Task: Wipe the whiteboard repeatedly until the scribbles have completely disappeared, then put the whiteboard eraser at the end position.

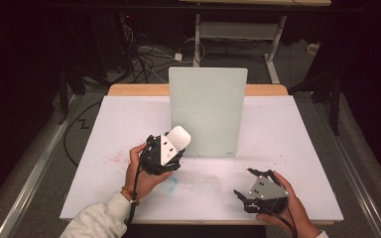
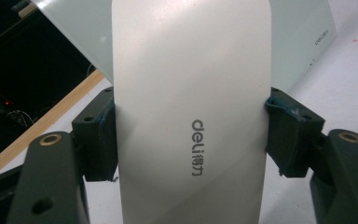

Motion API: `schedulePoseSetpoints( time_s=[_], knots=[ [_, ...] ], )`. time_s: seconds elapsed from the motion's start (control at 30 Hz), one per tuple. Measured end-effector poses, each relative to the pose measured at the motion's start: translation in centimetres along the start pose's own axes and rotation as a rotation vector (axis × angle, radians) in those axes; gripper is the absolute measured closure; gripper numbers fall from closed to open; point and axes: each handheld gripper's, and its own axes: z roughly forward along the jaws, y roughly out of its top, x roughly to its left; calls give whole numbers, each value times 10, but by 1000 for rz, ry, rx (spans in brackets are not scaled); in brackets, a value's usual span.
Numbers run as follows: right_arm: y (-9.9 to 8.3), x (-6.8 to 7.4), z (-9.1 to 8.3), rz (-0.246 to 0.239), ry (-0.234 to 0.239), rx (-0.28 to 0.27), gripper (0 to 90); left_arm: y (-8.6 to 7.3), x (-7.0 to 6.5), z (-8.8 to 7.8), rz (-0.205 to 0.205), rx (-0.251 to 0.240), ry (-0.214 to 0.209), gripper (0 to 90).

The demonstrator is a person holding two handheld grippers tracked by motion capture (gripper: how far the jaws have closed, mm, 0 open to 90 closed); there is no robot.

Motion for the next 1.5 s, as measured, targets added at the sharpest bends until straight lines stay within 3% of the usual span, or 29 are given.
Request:
schedulePoseSetpoints(
  time_s=[0.17, 0.33, 0.73, 1.07, 1.2, 1.5],
  knots=[
    [0, -1, 0, 6, -5, 0, 240, -4, 3, -5, 3, 7, -27, 291],
    [0, -3, -1, 16, -13, -1, 240, -8, 1, -8, 39, 21, -70, 291],
    [-1, -5, 1, 23, -18, 5, 240, -10, -6, -15, 99, 42, -213, 291],
    [-2, -6, 0, 25, -22, 4, 240, -6, -22, -10, 185, 90, -337, 291],
    [-2, -6, -1, 28, -22, 3, 240, -5, -30, -6, 238, 126, -373, 290],
    [-2, -5, 1, 19, -12, 3, 240, 7, -48, 6, 344, 183, -500, 290]
  ],
)
